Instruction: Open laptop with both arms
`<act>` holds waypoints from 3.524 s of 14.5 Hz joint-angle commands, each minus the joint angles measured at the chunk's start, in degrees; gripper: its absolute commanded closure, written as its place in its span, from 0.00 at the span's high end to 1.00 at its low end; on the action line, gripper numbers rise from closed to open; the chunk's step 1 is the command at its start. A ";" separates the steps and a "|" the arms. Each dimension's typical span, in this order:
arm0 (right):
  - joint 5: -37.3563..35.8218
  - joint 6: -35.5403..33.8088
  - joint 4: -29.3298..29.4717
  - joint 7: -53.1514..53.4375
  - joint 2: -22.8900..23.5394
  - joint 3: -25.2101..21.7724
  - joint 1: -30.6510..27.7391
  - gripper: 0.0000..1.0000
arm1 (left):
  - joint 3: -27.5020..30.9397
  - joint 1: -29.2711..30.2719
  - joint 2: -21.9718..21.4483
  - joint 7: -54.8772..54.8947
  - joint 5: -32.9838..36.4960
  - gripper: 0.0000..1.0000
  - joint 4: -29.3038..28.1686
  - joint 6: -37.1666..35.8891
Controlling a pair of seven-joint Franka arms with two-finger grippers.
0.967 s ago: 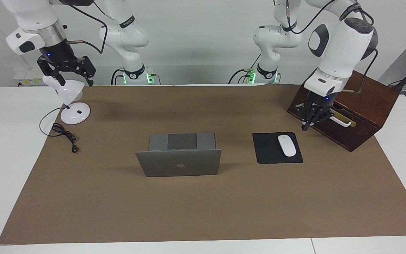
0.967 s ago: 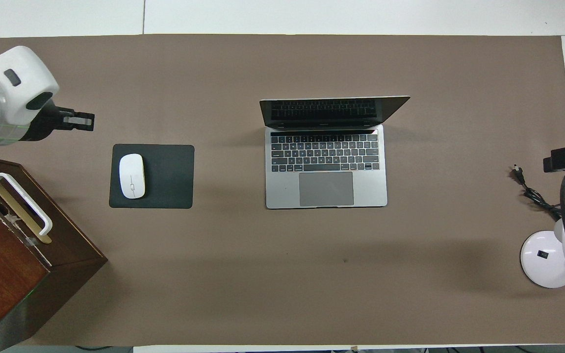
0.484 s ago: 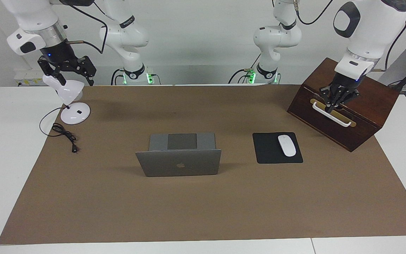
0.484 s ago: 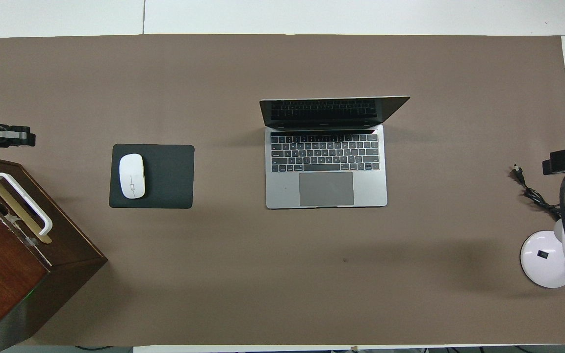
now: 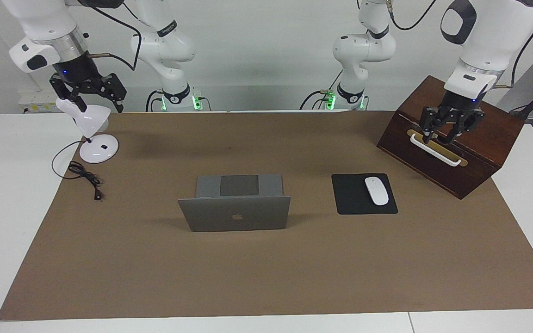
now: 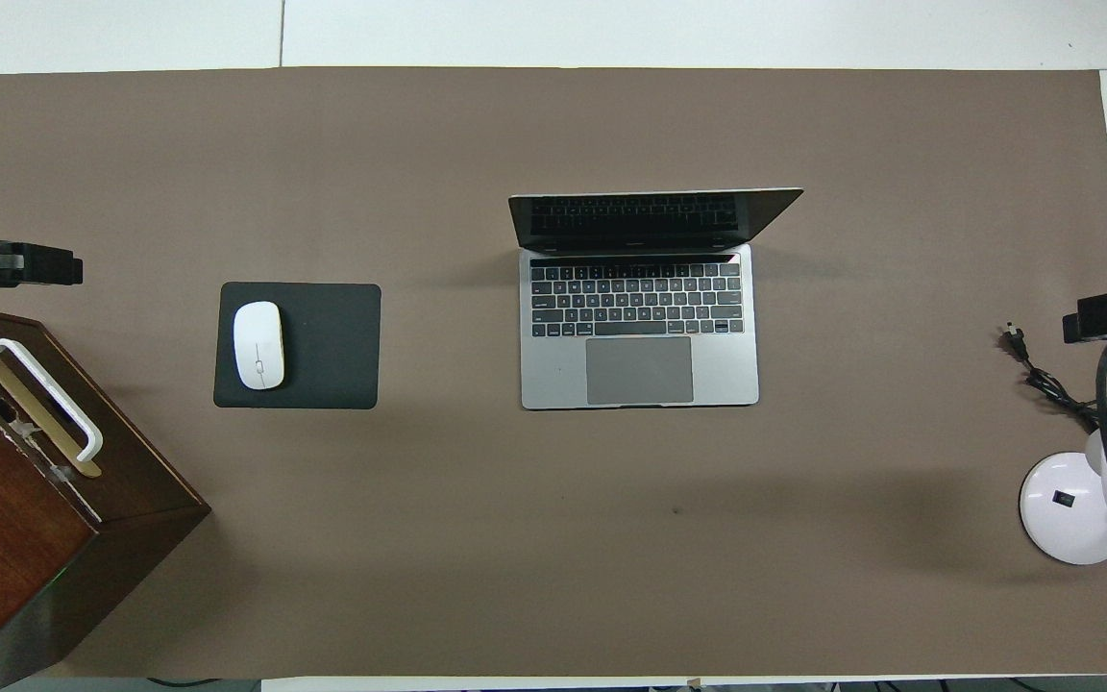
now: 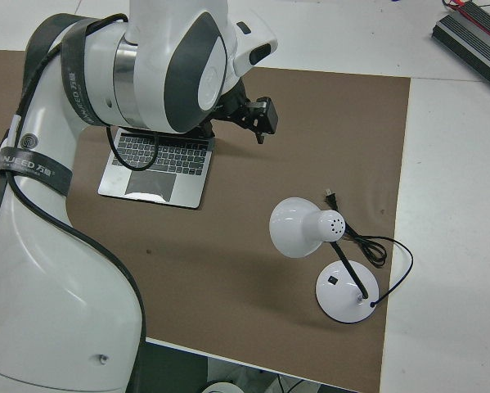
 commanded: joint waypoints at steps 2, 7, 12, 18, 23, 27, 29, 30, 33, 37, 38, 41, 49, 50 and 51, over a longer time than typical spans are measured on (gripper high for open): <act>-0.16 -0.52 -0.40 -0.33 -0.49 0.23 -0.35 1.00 | -0.52 -0.33 -0.50 -0.59 1.42 1.00 0.23 0.66; -0.16 -0.60 -0.40 -0.33 -0.49 0.23 -0.27 1.00 | -0.87 -0.50 -0.23 -0.68 1.42 1.00 2.42 -2.86; -0.16 -0.60 0.04 -0.41 -0.31 0.32 -0.27 1.00 | -1.13 0.02 0.29 -0.68 1.25 1.00 5.67 -6.88; -0.16 -0.25 0.21 -0.50 -0.05 0.23 -0.35 1.00 | -1.13 -0.24 1.71 -0.59 1.07 1.00 8.59 -12.53; -0.16 -0.17 0.48 -0.50 0.13 0.23 -0.35 1.00 | -1.05 -0.33 1.35 -0.59 0.89 1.00 7.53 -13.31; -0.16 -0.60 0.65 -0.50 0.48 0.23 -0.35 1.00 | -1.22 0.29 2.58 -0.59 0.63 1.00 7.97 -14.29; -0.16 -0.60 0.65 -0.50 0.48 0.23 -0.35 1.00 | -1.22 0.38 2.58 -0.50 0.63 1.00 7.97 -14.28; -0.16 -0.60 0.65 -0.50 0.48 0.23 -0.44 1.00 | -1.31 0.29 2.58 -0.59 0.63 1.00 7.97 -14.20; -0.16 -0.60 0.65 -0.50 0.48 0.23 -0.44 1.00 | -1.22 0.29 2.32 -0.50 0.63 1.00 7.71 -14.02; -0.16 -0.60 0.65 -0.50 0.48 0.23 -0.44 1.00 | -1.22 0.29 2.05 -0.50 0.63 1.00 7.53 -13.85; -0.16 -0.60 0.65 -0.50 0.48 0.15 -0.35 1.00 | -1.13 0.38 2.05 -0.50 0.63 1.00 7.53 -14.11; -0.16 -0.60 0.65 -0.50 0.48 0.23 -0.35 1.00 | -1.05 0.29 1.70 -0.50 0.63 1.00 6.65 -13.76; -0.16 -0.60 0.65 -0.41 0.48 0.23 -0.35 1.00 | -0.78 0.38 1.61 -0.50 0.63 1.00 6.65 -13.85; -0.16 -0.60 0.65 -0.41 0.48 0.23 -0.35 1.00 | -0.69 0.38 1.61 -0.50 0.63 1.00 6.56 -13.93; -0.16 -0.60 0.65 -0.41 0.48 0.23 -0.35 1.00 | -0.61 0.38 1.53 -0.50 0.63 1.00 6.56 -14.28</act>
